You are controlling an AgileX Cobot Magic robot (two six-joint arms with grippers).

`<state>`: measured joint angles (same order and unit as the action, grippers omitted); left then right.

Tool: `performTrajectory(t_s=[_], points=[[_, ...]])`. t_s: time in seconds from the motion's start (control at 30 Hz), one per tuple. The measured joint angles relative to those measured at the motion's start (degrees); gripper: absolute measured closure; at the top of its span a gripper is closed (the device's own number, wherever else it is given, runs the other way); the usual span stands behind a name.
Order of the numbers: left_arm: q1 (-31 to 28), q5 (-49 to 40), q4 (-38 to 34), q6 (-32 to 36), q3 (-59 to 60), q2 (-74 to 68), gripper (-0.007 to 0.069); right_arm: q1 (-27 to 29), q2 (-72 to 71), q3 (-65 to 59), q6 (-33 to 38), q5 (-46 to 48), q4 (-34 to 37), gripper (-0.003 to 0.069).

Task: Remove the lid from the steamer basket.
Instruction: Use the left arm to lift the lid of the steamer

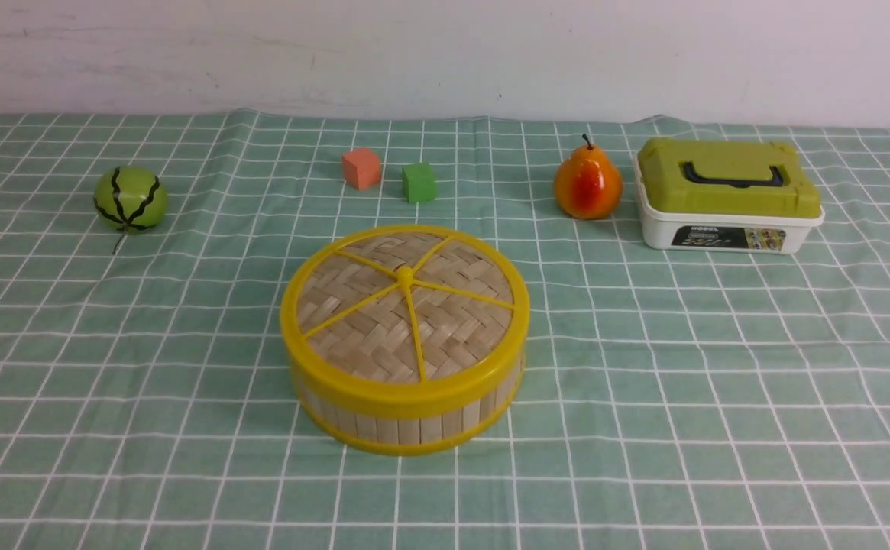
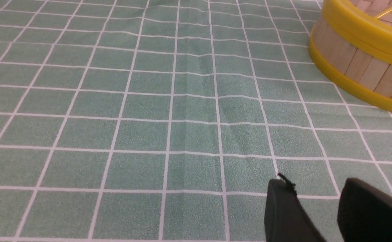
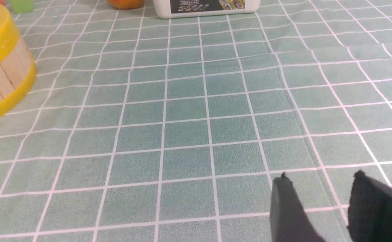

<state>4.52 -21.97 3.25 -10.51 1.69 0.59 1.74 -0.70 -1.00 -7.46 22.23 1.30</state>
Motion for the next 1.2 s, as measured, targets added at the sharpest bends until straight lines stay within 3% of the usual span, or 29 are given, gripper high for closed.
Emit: performTrajectory(t_s=[0.2,0.43,0.47,0.57,0.8,0.87,1.03,1.13,1.2], points=[[0.0,0.9,-6.4,-3.2,0.0,0.0,0.0386,0.0,0.0,0.0,0.0,0.0,0.0,0.0415],[0.0,7.1,-43.1,-22.9,0.0,0.0,0.0386,0.0,0.0,0.0,0.0,0.0,0.0,0.0415],[0.0,7.3,-43.1,-23.3,0.0,0.0,0.0386,0.0,0.0,0.0,0.0,0.0,0.0,0.0415],[0.0,10.1,-55.0,-26.2,0.0,0.0,0.0386,0.0,0.0,0.0,0.0,0.0,0.0,0.0415],[0.0,17.3,-64.7,-28.0,0.0,0.0,0.0386,0.0,0.0,0.0,0.0,0.0,0.0,0.0415],[0.0,22.4,-72.4,-29.8,0.0,0.0,0.0386,0.0,0.0,0.0,0.0,0.0,0.0,0.0415],[0.0,27.2,-78.1,-26.3,0.0,0.0,0.0396,0.0,0.0,0.0,0.0,0.0,0.0,0.0415],[0.0,25.7,-78.8,-21.4,-0.7,0.0,0.0461,0.0,0.0,0.0,0.0,0.0,0.0,0.0415],[0.0,21.2,-78.7,-15.6,-5.1,0.0,0.0579,0.0,0.0,0.0,0.0,0.0,0.0,0.0415]])
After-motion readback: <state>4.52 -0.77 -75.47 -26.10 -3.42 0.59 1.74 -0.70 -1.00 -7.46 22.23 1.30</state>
